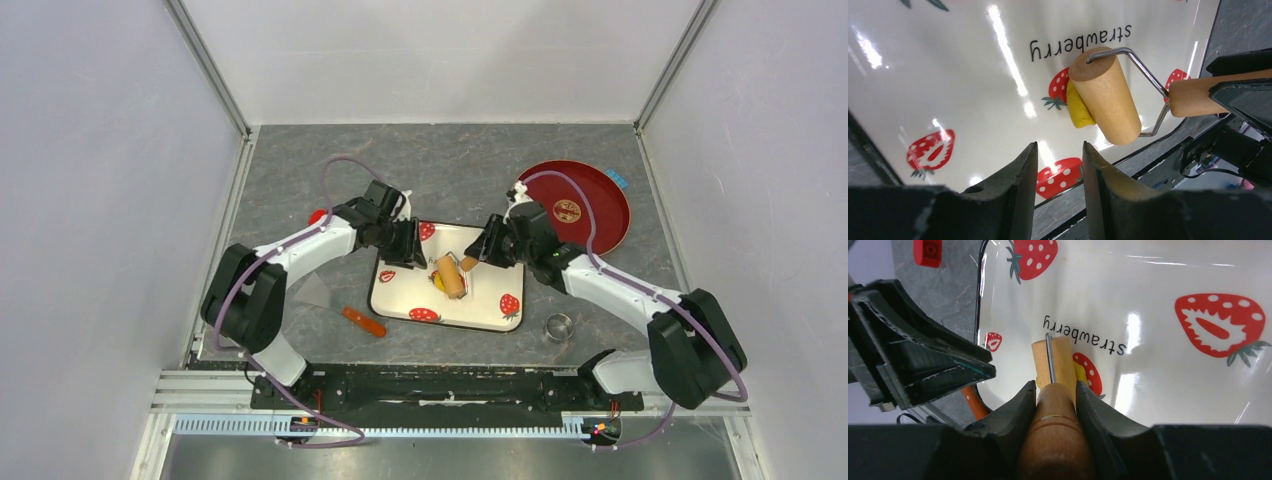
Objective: Roll out the dumpling wrappers from the dough
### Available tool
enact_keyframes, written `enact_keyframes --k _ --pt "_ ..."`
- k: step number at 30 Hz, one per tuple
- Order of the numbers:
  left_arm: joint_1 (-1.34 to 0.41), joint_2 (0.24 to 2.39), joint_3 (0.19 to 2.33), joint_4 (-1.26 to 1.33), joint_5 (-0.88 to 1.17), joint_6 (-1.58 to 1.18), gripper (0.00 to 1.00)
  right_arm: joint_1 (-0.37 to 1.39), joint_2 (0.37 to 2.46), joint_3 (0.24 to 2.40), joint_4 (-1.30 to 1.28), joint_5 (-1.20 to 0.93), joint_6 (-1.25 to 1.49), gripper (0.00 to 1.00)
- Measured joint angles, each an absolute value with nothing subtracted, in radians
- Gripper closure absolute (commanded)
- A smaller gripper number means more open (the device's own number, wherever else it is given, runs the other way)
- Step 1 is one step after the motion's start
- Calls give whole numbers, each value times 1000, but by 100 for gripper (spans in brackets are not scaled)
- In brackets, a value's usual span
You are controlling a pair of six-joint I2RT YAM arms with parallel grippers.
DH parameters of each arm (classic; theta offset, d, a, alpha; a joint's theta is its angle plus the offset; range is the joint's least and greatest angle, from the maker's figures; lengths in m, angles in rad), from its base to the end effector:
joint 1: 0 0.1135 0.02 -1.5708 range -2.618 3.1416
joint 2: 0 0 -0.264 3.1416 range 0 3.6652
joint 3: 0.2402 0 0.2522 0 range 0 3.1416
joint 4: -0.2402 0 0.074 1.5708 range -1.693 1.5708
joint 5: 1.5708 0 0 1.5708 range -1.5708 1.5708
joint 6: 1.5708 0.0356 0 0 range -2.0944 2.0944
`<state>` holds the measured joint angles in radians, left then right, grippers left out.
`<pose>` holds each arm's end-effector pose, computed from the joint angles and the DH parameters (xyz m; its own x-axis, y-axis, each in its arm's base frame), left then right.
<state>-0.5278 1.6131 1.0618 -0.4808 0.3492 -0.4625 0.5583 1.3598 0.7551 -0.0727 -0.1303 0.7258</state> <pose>0.2758 -0.1749 0.2078 -0.9425 0.0641 -0.3281 0.2284 0.8403 -0.4917 0.2397 0.1552 0.2132 -0.8032 0.2742 -0.5288 -0.1043 0.8093 0.5781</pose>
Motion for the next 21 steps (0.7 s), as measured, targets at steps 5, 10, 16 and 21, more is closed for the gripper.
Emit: enact_keyframes --k 5,10,16,21 --pt "-586 1663 1062 -430 351 -508 59 516 1281 644 14 -138 777 100" --pt "-644 1694 1065 -382 350 -542 59 488 1248 616 20 -139 786 100" --pt "-683 1726 1074 -348 345 -577 57 485 1248 616 20 -143 786 100" --pt "-690 1764 1074 -337 333 -590 58 482 1248 616 19 -147 785 100"
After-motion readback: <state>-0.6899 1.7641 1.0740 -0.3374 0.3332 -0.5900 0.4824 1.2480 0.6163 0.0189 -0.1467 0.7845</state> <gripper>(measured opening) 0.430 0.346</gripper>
